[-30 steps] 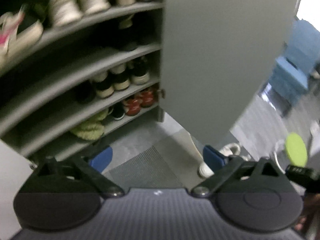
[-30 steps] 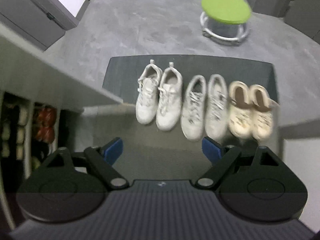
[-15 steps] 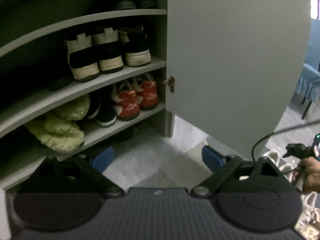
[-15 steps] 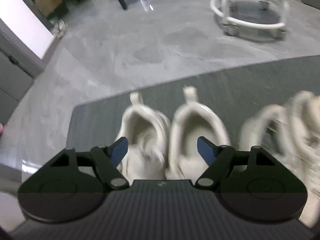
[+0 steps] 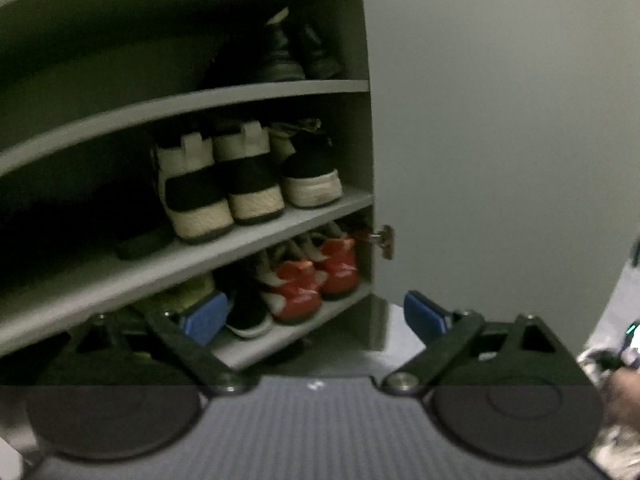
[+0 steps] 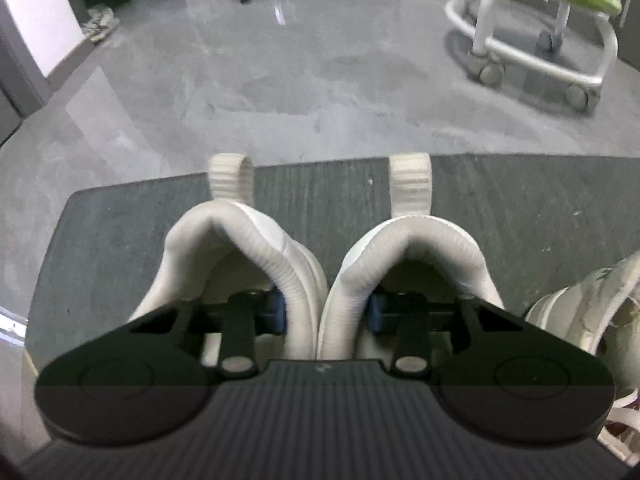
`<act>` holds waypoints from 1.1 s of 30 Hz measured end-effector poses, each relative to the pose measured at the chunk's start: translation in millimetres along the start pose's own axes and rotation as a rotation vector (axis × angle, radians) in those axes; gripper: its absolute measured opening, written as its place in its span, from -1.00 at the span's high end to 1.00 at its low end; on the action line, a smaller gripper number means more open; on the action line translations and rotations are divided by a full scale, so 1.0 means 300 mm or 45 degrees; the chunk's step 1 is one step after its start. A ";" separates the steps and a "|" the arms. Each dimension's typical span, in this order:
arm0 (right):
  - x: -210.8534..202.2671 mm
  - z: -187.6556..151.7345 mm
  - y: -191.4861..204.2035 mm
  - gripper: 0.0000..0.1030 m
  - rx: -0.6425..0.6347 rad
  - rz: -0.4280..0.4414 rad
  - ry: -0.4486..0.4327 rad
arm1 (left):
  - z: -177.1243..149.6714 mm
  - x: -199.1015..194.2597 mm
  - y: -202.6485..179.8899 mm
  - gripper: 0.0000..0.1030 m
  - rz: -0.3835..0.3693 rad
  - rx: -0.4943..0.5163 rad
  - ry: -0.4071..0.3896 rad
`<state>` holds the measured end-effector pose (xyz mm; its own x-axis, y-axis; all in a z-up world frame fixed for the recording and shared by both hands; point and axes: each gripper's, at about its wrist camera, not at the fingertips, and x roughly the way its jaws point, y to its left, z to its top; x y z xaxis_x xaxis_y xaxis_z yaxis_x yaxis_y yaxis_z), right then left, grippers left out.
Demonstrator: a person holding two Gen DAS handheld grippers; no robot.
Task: Organize scattered shoes
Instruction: 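Carry the white sneakers with the right gripper to the cabinet shelf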
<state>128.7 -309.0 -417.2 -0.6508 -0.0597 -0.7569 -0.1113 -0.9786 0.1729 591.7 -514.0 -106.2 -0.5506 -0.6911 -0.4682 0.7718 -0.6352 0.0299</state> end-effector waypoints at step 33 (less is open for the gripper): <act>-1.355 0.015 -0.133 0.33 -0.493 0.679 -0.933 | 0.101 0.005 0.116 -0.98 0.195 -0.194 -0.112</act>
<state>394.3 -244.8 -113.4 -0.8634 -0.5029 -0.0395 0.5003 -0.8637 0.0610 608.1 -547.7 -79.0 -0.4436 -0.8071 -0.3896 0.8840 -0.4655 -0.0422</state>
